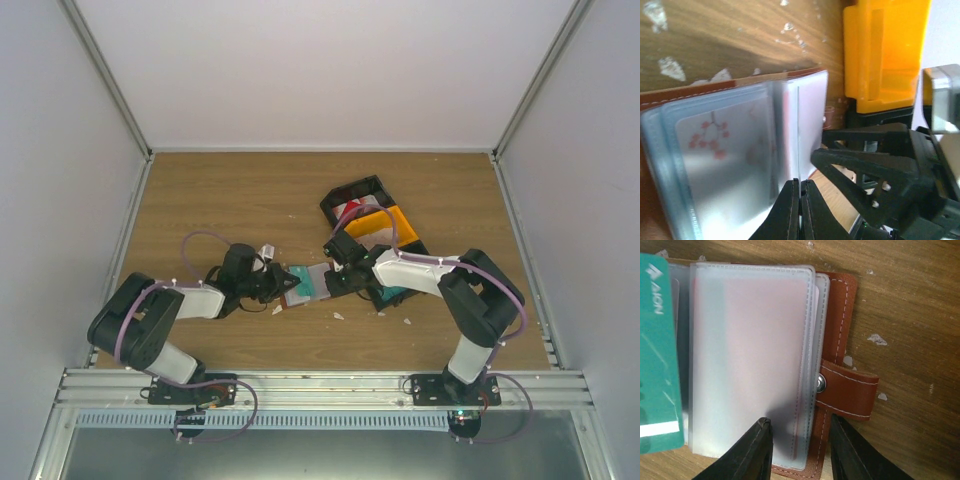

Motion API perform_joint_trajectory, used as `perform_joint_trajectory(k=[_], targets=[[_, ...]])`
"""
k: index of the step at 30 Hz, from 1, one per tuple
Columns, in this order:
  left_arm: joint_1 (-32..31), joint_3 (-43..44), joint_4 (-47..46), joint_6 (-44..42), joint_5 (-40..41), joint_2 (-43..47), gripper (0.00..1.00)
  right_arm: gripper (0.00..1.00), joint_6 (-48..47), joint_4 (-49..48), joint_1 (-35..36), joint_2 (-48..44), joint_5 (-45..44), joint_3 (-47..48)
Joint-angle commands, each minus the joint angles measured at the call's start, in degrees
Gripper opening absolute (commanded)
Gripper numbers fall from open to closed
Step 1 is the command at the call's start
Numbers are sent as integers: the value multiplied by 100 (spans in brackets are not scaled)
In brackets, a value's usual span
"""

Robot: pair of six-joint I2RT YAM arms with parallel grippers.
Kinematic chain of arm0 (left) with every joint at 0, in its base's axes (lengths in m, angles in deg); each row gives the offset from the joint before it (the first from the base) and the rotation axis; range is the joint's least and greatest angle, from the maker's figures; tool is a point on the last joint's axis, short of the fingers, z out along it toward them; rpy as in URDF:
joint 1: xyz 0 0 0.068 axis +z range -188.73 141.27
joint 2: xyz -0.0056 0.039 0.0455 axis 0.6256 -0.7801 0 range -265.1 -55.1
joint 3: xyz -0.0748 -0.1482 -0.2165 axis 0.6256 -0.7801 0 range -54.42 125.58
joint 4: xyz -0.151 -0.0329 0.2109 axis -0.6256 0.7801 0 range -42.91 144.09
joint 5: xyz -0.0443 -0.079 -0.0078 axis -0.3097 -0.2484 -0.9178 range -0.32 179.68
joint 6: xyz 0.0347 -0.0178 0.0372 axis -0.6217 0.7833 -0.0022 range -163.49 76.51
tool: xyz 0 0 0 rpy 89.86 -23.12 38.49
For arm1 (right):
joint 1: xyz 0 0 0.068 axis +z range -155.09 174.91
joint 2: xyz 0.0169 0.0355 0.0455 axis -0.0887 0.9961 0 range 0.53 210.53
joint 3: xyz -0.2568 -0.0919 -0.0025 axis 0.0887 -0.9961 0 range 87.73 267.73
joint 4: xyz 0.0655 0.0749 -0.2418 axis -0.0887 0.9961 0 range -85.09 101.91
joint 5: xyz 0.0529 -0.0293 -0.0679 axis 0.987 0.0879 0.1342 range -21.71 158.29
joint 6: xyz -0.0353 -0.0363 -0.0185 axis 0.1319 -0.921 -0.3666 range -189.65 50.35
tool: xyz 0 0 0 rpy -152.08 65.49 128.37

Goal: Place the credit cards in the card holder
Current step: Insert the credit card into the card holder.

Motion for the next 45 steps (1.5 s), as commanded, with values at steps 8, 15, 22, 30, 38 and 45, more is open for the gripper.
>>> perform_joint_trajectory(k=[8, 15, 22, 30, 38, 45], targets=[[-23, -119, -713, -73, -267, -75, 0, 30, 126, 244, 56, 127, -15, -49], [-32, -168, -674, 54, -101, -175, 0, 26, 218, 185, 47, 155, 20, -129], [-21, -207, -597, -17, -85, -226, 0, 25, 194, 172, 47, 157, 78, -137], [-17, -92, -1023, 205, -290, -511, 0, 25, 208, 154, 47, 153, 118, -157], [-13, 121, -1117, 344, -377, -691, 0, 25, 235, 128, 47, 134, 143, -180], [-119, 229, -1178, 440, -339, -903, 1, 27, 177, 48, 47, 78, 248, -214]])
